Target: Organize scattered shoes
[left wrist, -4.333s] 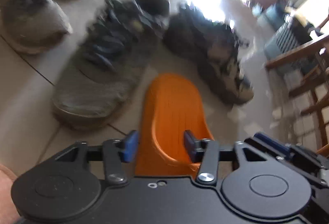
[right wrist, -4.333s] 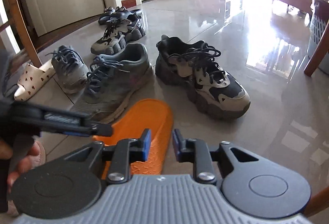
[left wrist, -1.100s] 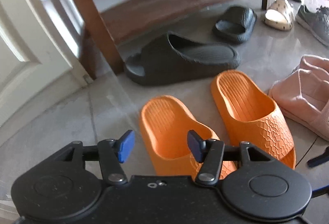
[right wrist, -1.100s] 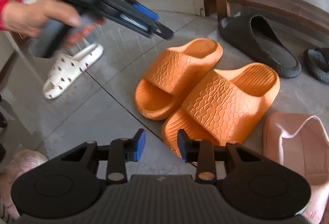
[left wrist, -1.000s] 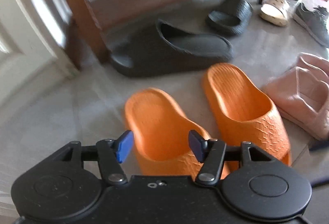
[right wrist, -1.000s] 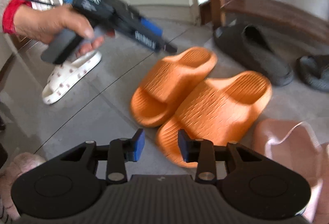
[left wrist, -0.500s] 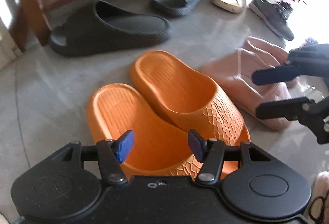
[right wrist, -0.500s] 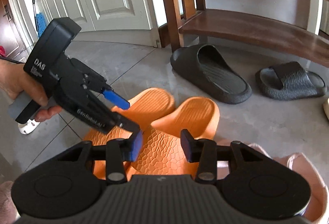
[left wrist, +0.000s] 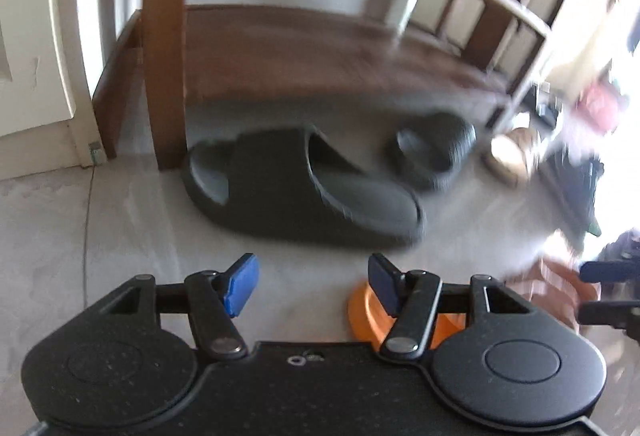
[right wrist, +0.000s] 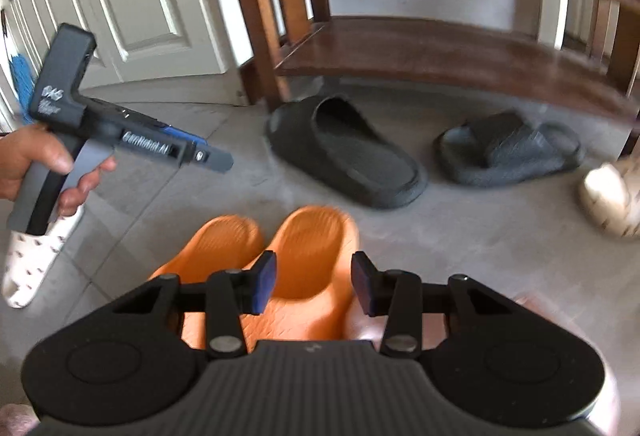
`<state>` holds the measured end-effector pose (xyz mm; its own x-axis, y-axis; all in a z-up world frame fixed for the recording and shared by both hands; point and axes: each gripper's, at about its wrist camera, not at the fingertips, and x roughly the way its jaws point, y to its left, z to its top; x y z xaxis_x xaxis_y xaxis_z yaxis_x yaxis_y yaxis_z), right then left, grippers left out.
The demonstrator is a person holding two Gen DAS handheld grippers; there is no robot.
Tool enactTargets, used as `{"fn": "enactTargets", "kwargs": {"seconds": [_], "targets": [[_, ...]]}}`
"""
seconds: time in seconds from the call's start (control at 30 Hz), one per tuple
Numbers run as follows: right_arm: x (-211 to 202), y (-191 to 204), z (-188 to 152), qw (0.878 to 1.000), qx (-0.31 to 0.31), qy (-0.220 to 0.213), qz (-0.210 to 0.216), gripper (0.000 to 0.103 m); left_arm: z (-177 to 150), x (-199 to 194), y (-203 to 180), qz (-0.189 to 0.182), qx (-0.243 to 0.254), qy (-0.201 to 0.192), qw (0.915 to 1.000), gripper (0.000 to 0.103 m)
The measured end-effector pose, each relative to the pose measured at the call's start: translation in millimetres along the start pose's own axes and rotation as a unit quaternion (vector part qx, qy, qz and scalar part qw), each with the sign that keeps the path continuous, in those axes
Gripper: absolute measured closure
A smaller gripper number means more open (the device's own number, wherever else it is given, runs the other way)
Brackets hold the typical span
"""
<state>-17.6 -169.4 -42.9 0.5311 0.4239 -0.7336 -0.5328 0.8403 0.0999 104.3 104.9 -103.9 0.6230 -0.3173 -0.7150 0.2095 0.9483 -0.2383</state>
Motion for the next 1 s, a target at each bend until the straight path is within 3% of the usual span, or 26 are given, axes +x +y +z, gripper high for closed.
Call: {"fn": "enactTargets", "kwargs": {"seconds": [0.17, 0.3, 0.4, 0.53, 0.63, 0.73, 0.9, 1.0], "targets": [[-33.3, 1.6, 53.0, 0.997, -0.041, 0.027, -0.057, 0.058, 11.8, 10.7, 13.8, -0.009, -0.017, -0.025, 0.9995, 0.038], [-68.0, 12.1, 92.6, 0.987, -0.092, 0.062, -0.120, 0.058, 22.8, 15.3, 13.6, 0.001, 0.013, -0.014, 0.9998, 0.037], [-92.2, 14.2, 111.3, 0.985, -0.080, 0.070, -0.138, 0.058, 34.1, 13.0, 13.1, 0.012, 0.021, -0.007, 0.9997, 0.037], [-96.4, 16.3, 124.1, 0.988, -0.083, 0.053, -0.116, 0.053, 45.8, 9.6, 13.5, 0.027, 0.032, 0.000, 0.9991, 0.034], [-67.6, 8.8, 128.0, 0.993, -0.090, 0.026, -0.076, 0.054, 51.3, 17.9, 19.1, 0.030, 0.032, 0.008, 0.9990, 0.034], [-37.8, -9.0, 123.5, 0.998, -0.048, 0.009, -0.032, 0.054, 56.1, 26.4, 31.0, 0.013, 0.007, 0.006, 0.9999, 0.033], [-16.9, -26.1, 91.4, 0.999, -0.022, 0.017, 0.017, 0.054, 48.4, 46.5, 49.3, -0.036, 0.001, 0.006, 0.9993, 0.032], [-9.6, -32.1, 67.3, 0.998, -0.026, 0.050, 0.027, 0.054, 41.2, 68.5, 65.4, -0.034, -0.017, 0.000, 0.9993, 0.032]]}}
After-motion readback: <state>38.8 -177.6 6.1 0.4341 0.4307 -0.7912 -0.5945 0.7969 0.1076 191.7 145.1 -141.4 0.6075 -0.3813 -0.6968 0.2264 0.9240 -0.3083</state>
